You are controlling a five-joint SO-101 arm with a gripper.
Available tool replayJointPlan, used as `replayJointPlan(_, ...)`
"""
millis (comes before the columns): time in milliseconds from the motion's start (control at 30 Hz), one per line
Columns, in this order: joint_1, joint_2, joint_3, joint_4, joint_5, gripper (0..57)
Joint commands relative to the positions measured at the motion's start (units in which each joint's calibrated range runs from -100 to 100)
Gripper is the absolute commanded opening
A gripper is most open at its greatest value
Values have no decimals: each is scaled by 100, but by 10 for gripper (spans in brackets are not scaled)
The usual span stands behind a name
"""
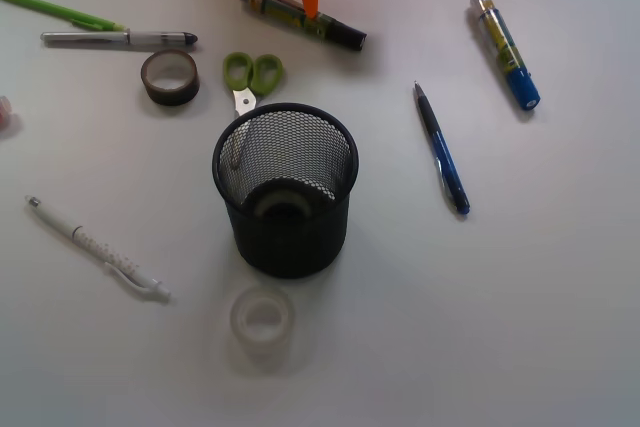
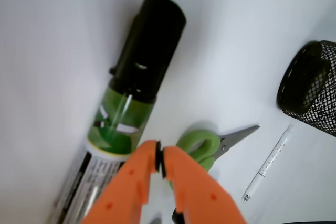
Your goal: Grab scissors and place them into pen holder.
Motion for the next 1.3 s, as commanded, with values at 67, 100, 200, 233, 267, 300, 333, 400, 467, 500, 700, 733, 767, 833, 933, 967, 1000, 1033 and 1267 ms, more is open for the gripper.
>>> replayJointPlan(67, 383, -46, -59, -855, 586, 415)
replayJointPlan(100, 383, -46, -22, -925, 586, 415)
replayJointPlan(200, 383, -46, 132, -1258, 581, 401)
replayJointPlan(233, 383, -46, 150, -1345, 552, 380)
replayJointPlan(267, 375, -46, 141, -1389, 537, 354)
replayJointPlan(300, 323, -46, 77, -1389, 464, 335)
replayJointPlan(333, 315, -46, 50, -1363, 361, 321)
replayJointPlan(400, 465, -38, -357, -1371, 181, 318)
replayJointPlan(467, 674, 64, -1281, -1266, -54, 318)
replayJointPlan(500, 816, 141, -1816, -1170, -151, 318)
replayJointPlan(700, 1646, 2487, -4669, -339, -1211, 315)
replayJointPlan(733, 1654, 3099, -5068, -120, -1416, 313)
replayJointPlan(767, 1654, 3694, -5421, 142, -1641, 313)
replayJointPlan(833, 1646, 4748, -5937, 702, -2252, 313)
replayJointPlan(933, 1444, 5989, -6381, 1700, -3360, 312)
replayJointPlan(967, 1347, 6278, -6453, 1936, -3658, 312)
replayJointPlan(1000, 1242, 6490, -6472, 2085, -3888, 311)
replayJointPlan(1033, 1153, 6660, -6472, 2181, -4034, 311)
replayJointPlan(1267, 711, 7264, -6227, 2155, -4508, 212)
